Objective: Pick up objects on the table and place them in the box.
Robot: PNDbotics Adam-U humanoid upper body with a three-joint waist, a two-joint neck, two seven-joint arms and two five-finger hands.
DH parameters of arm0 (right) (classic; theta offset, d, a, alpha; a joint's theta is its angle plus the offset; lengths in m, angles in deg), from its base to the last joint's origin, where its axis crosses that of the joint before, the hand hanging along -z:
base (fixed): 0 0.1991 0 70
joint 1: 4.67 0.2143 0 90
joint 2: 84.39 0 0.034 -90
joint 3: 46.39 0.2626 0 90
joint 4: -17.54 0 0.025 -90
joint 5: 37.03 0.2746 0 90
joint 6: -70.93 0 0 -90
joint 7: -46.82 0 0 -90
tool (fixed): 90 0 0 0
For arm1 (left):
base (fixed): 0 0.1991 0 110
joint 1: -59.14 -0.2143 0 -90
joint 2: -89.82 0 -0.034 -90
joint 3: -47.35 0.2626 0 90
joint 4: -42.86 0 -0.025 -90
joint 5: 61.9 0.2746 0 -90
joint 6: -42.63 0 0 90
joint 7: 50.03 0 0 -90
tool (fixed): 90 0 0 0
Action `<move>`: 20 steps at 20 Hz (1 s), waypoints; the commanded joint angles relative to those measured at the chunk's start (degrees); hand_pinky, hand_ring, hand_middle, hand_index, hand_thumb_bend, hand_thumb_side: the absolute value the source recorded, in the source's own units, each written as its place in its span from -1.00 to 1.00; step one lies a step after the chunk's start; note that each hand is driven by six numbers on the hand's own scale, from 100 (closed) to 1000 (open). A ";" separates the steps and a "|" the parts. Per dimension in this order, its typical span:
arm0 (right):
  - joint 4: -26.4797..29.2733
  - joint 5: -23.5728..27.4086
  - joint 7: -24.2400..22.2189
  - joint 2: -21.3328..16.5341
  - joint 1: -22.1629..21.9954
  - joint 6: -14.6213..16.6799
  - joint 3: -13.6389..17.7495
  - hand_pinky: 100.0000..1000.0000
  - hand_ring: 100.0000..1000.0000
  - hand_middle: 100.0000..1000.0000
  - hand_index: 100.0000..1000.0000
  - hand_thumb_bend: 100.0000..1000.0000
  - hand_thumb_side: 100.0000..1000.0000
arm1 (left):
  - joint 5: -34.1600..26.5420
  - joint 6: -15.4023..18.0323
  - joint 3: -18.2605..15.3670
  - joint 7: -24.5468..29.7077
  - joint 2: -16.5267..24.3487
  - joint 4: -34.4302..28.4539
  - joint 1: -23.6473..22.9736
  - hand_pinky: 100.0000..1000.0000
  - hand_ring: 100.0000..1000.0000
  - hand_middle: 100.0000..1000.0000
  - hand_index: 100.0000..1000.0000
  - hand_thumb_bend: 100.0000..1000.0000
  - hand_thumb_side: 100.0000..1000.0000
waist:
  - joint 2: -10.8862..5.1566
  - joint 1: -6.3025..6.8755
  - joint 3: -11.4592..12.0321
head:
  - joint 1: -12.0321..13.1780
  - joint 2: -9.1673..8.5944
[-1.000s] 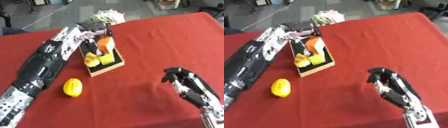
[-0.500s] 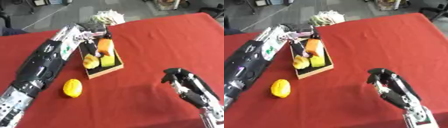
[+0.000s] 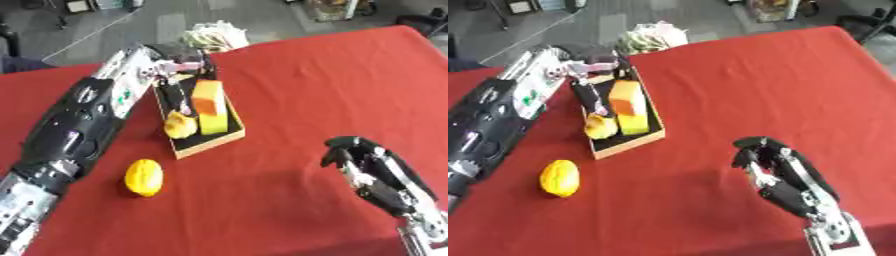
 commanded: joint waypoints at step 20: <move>0.28 -0.96 0.72 -0.58 -0.13 0.06 0.54 0.40 0.09 -0.01 0.41 -1.00 -0.32 | 1.85 -12.00 -11.55 -8.95 12.55 7.29 -1.92 0.76 0.56 0.60 0.73 0.35 -0.79 | -0.40 0.40 1.45 | -1.99 -0.92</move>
